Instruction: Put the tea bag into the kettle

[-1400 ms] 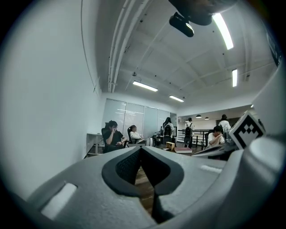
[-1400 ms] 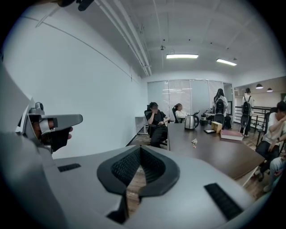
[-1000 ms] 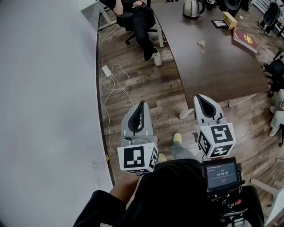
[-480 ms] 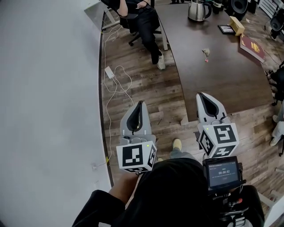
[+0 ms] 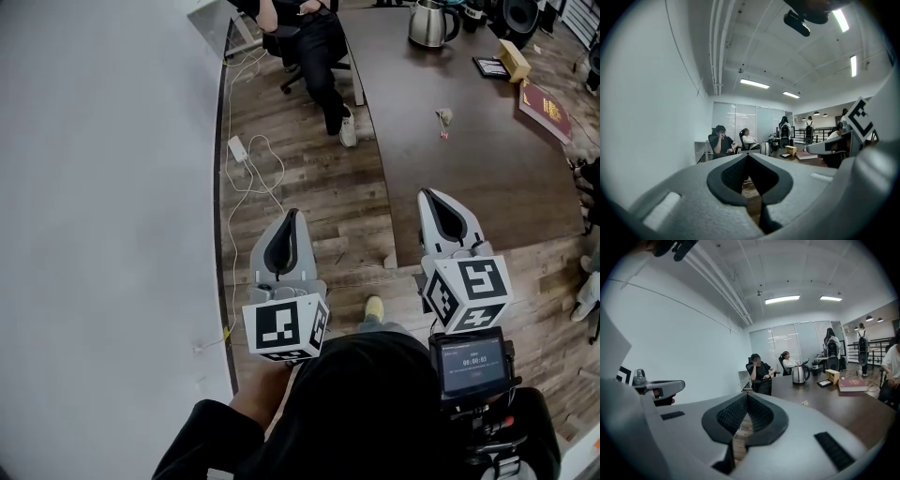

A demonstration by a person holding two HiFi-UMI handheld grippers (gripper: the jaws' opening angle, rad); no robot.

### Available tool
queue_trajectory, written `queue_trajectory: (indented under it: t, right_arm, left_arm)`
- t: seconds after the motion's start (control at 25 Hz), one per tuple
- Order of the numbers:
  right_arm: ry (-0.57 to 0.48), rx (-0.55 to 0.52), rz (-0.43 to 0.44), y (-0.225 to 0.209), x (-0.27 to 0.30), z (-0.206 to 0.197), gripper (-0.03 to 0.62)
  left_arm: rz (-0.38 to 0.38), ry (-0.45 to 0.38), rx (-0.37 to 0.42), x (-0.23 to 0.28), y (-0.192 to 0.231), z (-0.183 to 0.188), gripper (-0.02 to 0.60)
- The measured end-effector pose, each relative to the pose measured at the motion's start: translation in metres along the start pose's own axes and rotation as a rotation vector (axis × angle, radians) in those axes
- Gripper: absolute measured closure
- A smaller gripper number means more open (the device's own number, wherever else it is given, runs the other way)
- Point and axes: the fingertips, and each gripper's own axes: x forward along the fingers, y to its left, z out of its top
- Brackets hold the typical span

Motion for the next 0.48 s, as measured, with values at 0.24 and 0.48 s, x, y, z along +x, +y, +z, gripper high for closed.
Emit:
queue_trajectory:
  t: [0.24,0.48]
  right_arm:
    - [0.001,-0.005,0.008,-0.003,0.009,-0.004,0.588]
    - [-0.006,-0.020,0.008,-0.002,0.007,-0.003,0.588]
  left_arm:
    - [0.018,0.003,0.001,0.002,0.004,-0.003,0.577]
    - [0.033,0.010,0.007,-0.001,0.007,-0.002,0.577]
